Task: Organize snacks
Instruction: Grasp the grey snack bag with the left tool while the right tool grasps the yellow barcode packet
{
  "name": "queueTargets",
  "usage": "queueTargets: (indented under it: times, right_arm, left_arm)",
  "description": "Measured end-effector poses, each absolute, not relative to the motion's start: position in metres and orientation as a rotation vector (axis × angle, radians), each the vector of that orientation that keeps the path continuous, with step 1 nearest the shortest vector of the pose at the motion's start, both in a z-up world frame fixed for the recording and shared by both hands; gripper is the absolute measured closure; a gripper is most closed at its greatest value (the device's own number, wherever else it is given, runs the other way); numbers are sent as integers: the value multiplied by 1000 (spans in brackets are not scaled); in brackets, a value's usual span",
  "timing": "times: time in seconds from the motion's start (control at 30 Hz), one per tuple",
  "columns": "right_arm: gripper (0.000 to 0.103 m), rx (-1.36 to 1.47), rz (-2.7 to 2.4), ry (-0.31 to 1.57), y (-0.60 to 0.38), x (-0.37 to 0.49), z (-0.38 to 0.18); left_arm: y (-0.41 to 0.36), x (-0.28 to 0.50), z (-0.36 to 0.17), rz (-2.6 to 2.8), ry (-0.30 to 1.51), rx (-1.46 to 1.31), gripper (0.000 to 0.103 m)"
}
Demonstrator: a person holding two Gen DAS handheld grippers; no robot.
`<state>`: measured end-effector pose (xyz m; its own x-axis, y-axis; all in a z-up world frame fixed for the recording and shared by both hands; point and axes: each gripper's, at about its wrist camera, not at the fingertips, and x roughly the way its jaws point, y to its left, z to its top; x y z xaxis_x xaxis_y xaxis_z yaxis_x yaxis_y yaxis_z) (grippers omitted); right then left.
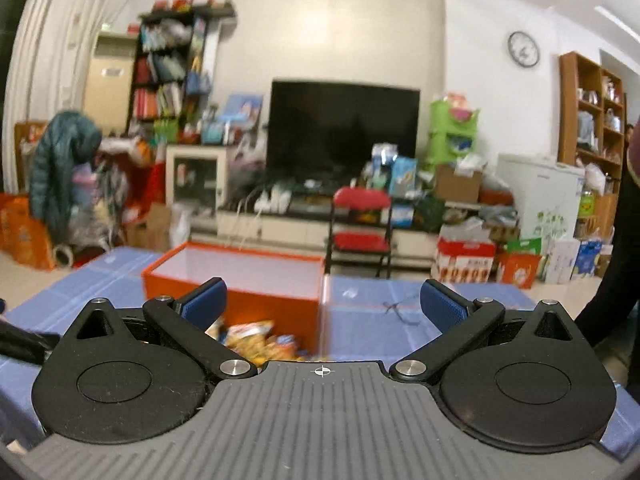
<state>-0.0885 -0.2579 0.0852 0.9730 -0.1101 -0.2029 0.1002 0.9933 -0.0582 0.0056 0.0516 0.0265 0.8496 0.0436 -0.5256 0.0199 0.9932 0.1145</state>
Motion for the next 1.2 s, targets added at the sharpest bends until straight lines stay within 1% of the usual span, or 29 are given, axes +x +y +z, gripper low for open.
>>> queueTargets:
  times: [0.03,0.1,0.2,0.23,0.3,0.37,0.47,0.57,0.77,0.87,0.93,1.0,1.03,1.07,1.2]
  right_arm:
    - [7,-31,-83,212,-266,-86,80]
    - [7,-16,-47,303,-276,-69,67]
    - [8,-50,-35,410,-278,-46,43]
    - [8,-59,-34,415,-277,-42,35]
    - [15,-81,-16,420,-275,-32,17]
    - [19,-111,-13,446,-271,-18,0]
    - [19,-110,3,488,-265,4,-15]
    - [19,-116,-3,467,-259,11,-22]
    - [19,-4,-20,460,-270,36,-31]
    - [20,12,-11,463,-269,46,-37]
    - [24,-26,-1,479,-265,53,-43]
    - [32,-36,7,508,-265,59,-51]
    - [33,-24,13,524,-266,61,-54]
    - [36,-9,23,542,-268,63,-57]
    - [37,40,22,561,-273,67,-61]
  left_arm:
    - [56,10,26,15,571,99,1]
    - [59,17,20,-14,584,45,0]
    - [49,21,4,-79,594,57,0]
    - [46,21,0,-98,586,60,0]
    - [44,22,-6,-125,572,57,0]
    - [43,26,-9,-129,579,54,1]
    - [44,40,-11,-157,572,90,0]
    - [41,59,-13,-162,578,109,1]
    - [8,82,-10,-176,563,-57,1]
    - [-10,89,-13,-140,590,-129,1]
    - [-16,92,-14,-134,600,-173,1]
    - [-21,97,-16,-129,618,-194,1]
    - [-22,97,-17,-130,626,-202,1]
    - [-24,98,-18,-137,635,-206,1]
    - [-30,95,-21,-99,648,-205,1]
